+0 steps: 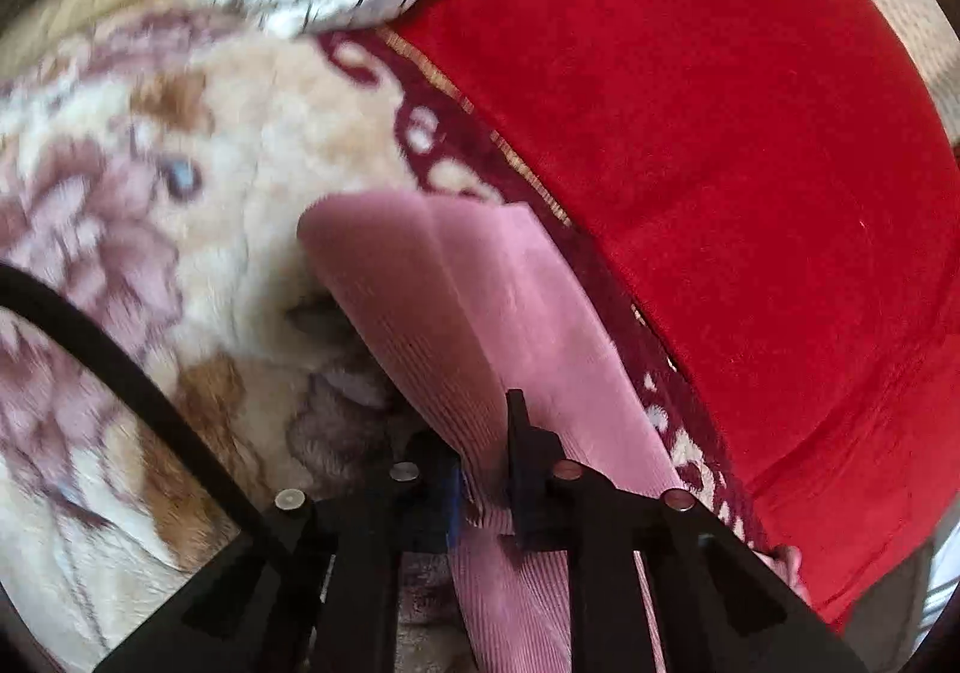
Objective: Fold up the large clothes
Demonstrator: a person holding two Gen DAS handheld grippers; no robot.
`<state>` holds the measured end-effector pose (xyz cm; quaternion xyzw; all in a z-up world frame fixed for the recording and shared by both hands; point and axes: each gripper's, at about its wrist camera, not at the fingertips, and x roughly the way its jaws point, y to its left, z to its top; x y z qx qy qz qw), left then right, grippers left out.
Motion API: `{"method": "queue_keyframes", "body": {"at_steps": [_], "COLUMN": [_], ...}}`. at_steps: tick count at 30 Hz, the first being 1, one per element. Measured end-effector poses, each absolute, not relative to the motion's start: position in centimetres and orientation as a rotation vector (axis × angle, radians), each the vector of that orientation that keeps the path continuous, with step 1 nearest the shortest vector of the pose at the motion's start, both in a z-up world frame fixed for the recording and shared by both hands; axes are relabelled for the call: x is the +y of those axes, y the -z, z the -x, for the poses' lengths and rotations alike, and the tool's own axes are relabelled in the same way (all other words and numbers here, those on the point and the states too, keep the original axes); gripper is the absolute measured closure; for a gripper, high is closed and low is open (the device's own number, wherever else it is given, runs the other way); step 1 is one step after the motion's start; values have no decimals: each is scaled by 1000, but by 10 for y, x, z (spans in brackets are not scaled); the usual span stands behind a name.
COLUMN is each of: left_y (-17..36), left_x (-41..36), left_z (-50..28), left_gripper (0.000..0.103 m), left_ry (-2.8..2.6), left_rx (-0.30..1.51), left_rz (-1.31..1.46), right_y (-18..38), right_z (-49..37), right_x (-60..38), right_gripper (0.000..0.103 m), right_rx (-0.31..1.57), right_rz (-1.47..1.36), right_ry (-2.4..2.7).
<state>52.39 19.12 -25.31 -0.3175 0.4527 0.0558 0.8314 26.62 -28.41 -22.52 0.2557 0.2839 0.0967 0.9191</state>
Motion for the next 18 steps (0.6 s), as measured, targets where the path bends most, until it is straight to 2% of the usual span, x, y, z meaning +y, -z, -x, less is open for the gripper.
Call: {"method": "queue_keyframes", "body": {"at_steps": [7,13,18], "left_y": [158,64,30], "left_x": [144,61,-27], "left_z": [-486,-414,-352], "left_gripper": [92,92,92], "left_ry": [44,305,522], "left_rx": [793,668,629], "left_rz": [396,176,23], "right_y": [226,216,193], "right_z": [-265,-255,-226], "right_x": [-285,-297,-324], "right_gripper": [36,36,36], "right_rx": [574,591,505], "right_rz": [-546,-616,-653], "right_ry": [-197,-182,-125]}}
